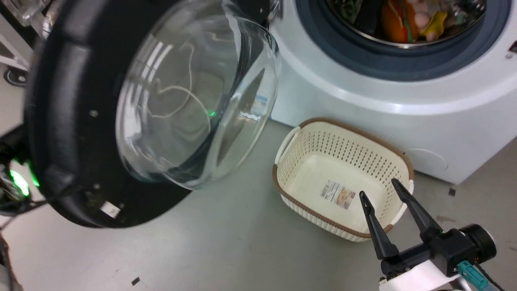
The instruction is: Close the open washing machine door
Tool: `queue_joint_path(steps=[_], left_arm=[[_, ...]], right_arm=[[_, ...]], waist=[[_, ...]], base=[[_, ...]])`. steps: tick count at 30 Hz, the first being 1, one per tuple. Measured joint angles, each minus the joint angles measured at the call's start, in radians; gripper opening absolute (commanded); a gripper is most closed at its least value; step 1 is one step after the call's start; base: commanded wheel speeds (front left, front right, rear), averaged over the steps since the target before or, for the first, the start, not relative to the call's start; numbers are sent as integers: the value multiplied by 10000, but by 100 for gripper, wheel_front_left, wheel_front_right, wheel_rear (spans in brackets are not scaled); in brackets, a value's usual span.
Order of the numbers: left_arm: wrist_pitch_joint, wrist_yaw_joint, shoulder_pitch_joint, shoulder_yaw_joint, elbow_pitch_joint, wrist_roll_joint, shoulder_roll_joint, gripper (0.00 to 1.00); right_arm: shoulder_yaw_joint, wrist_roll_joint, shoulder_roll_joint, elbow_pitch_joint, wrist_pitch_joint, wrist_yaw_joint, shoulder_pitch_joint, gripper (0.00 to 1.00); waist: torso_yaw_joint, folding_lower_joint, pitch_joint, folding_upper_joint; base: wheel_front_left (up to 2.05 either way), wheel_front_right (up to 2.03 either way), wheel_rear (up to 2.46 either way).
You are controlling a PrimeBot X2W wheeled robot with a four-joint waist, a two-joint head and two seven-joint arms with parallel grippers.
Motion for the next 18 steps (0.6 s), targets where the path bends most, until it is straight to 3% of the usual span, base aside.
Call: queue_joint_path(steps=[8,13,18], left_arm=[[1122,525,1484,-435,-2077,-598,-1143,0],[1335,792,2263,-639,-2897,-995,-2059,0],[1246,961,3193,-1124,-3632,-1402,-2617,0]], right_arm=[[-92,13,161,207,0,0,242,100],[-251,58,222,311,0,0,424,100],[-531,58,245,322,0,0,532,100]], waist=[[-113,-1,-711,0],[-246,-1,-1112,0],[-517,-2,-1383,0]], base=[[0,0,0],[0,0,0],[0,0,0]])
